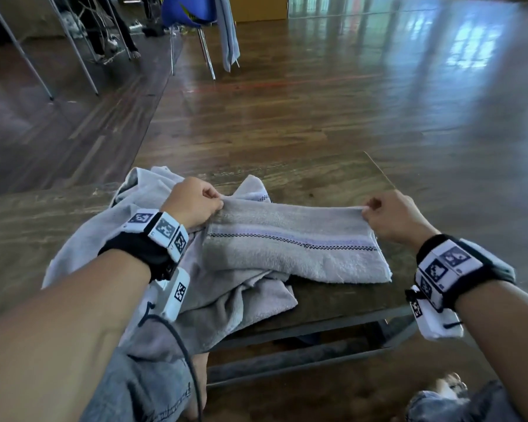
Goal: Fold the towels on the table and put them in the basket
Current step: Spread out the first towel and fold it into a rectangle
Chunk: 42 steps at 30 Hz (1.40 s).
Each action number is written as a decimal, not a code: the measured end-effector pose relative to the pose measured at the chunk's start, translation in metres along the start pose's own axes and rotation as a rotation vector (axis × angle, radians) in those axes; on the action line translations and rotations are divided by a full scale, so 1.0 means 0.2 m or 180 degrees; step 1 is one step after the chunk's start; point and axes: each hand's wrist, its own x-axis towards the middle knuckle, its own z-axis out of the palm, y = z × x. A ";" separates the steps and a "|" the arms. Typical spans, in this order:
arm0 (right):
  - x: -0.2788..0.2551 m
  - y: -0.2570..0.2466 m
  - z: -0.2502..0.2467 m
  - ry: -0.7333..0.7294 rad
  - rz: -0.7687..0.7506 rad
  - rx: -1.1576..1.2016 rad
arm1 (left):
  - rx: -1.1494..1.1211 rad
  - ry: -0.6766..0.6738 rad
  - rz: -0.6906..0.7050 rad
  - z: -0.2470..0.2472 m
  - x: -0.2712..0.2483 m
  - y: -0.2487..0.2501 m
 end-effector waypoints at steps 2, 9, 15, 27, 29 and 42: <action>0.02 -0.02 0.02 -0.0160 0.0135 -0.0168 | 0.0133 -0.0106 0.0041 0.01 0.00 0.00; 0.03 -0.06 0.06 -0.0236 0.0177 -0.0139 | 0.0193 -0.0137 0.0038 0.01 0.01 0.02; -0.01 -0.10 0.01 -0.0464 0.0180 -0.0342 | 0.0292 -0.0265 0.0063 -0.02 -0.01 0.06; -0.16 -0.06 -0.40 0.1714 0.0221 0.0365 | -0.0267 0.1408 0.1631 -0.11 -0.09 0.41; -0.21 -0.01 -0.43 0.1943 0.0006 0.0474 | -0.0446 0.1451 0.1724 -0.08 -0.09 0.42; -0.43 0.35 -0.25 0.0217 0.0703 -0.0006 | 0.0486 -0.0607 0.0504 0.24 -0.08 0.26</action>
